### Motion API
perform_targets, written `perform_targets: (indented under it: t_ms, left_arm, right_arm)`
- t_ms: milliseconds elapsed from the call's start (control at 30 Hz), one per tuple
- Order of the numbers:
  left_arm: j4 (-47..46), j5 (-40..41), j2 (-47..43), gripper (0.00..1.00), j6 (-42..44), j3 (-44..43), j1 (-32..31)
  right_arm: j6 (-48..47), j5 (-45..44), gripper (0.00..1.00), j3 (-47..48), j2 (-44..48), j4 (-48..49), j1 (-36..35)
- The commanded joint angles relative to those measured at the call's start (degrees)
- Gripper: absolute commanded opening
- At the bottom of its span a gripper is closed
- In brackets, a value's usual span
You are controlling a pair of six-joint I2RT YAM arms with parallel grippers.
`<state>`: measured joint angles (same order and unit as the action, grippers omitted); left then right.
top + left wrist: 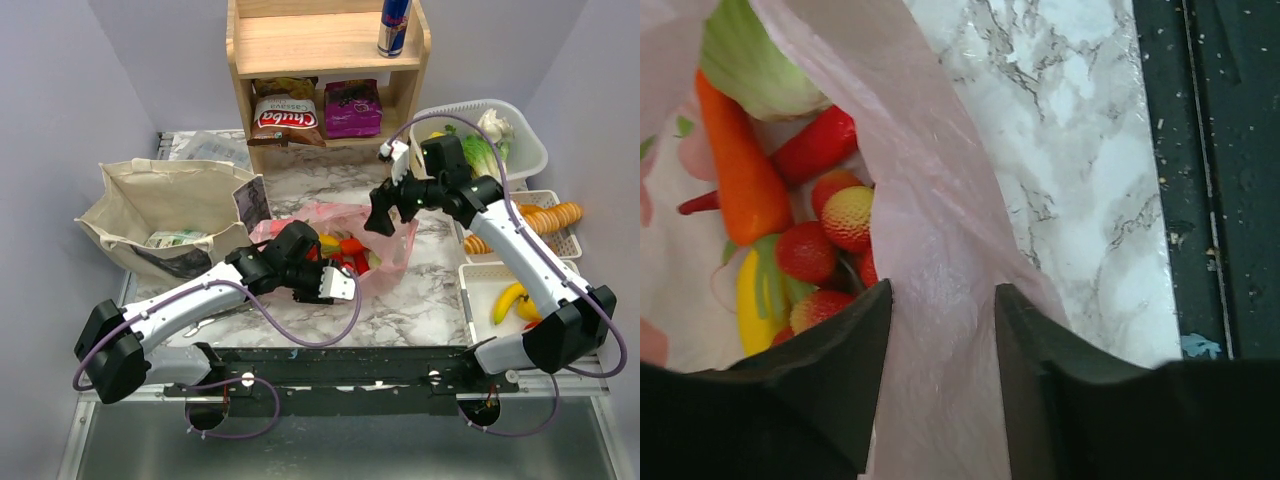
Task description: Untie the knot of the grocery bags and take out the mixed food
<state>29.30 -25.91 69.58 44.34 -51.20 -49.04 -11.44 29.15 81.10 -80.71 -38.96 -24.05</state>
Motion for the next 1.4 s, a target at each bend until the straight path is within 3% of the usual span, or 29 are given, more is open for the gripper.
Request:
perform_targets:
  t_ms: [0,67,133,233,333,367,433,500,567,767,867,933,1067,1133,1167,1233,1367]
  left_arm:
    - [2.1,-2.7,1.2,0.4,4.3,0.1,-1.8]
    - [2.8,-3.8,1.1,0.36,5.2,1.3,-2.7]
    - [5.3,-6.4,1.0,0.33,5.7,0.5,-2.8]
    - [11.0,-12.7,-1.3,0.31,8.7,-1.2,-2.8]
    - [10.1,-17.4,-5.6,0.29,8.1,-1.6,-2.7]
    - [8.0,-17.8,-7.2,0.3,6.2,-2.1,-2.7]
    - [2.5,-16.6,-8.8,0.48,0.7,-3.5,-2.2]
    - [-3.8,-13.3,-9.1,0.65,-4.9,-4.2,-1.7]
    - [-8.2,-7.7,-7.5,0.68,-6.2,-3.9,-1.7]
    - [-8.2,6.5,5.9,0.52,0.8,-5.5,-1.7]
    - [-9.6,10.2,11.7,0.5,6.2,-4.6,-1.7]
    - [-10.1,10.7,14.3,0.56,9.0,-3.5,-1.7]
    - [-6.6,11.6,21.6,0.77,9.0,-4.4,-1.7]
    - [-7.0,13.5,24.8,0.79,9.1,-3.9,-1.5]
    - [-7.6,14.4,26.1,0.76,9.2,-3.3,-1.4]
    - [-9.1,18.3,28.2,0.61,9.6,-3.4,-2.1]
    - [-8.9,17.8,27.4,0.19,7.6,-5.9,-2.0]
  right_arm:
    - [-6.2,-3.7,1.0,-4.6,0.5,-4.8,-2.2]
    - [-6.5,-5.0,0.91,-7.7,0.9,-4.0,-3.3]
    - [-6.4,-6.1,0.75,-10.6,1.6,-2.6,-3.5]
    - [-7.0,-6.5,0.51,-13.5,2.6,-2.8,-3.5]
    - [-7.3,-5.0,0.21,-15.8,4.0,-3.3,-3.5]
    - [-7.4,-4.4,0.12,-16.4,4.3,-3.4,-3.5]
    - [-6.9,-4.2,0.01,-17.6,5.1,-3.0,-3.5]
    - [-6.3,-3.7,0.01,-18.3,5.6,-2.7,-3.5]
    - [-5.7,-2.9,0.01,-18.7,6.0,-2.7,-3.5]
    - [-4.3,-2.9,0.01,-18.0,6.1,-2.4,-3.5]
    - [-3.2,-2.5,0.01,-17.8,5.7,-2.4,-3.5]
    - [-2.1,-2.9,0.01,-17.7,5.5,-2.1,-3.6]
    - [-1.9,-3.9,0.01,-17.2,5.3,-2.1,-3.5]
    - [-2.0,-4.1,0.01,-17.0,5.2,-2.3,-3.5]
    - [-2.0,-4.1,0.01,-17.0,5.2,-2.4,-3.5]
    - [-2.2,-4.1,0.01,-16.9,5.2,-2.7,-3.5]
    - [-2.8,-4.1,0.01,-16.5,4.5,-3.2,-3.5]
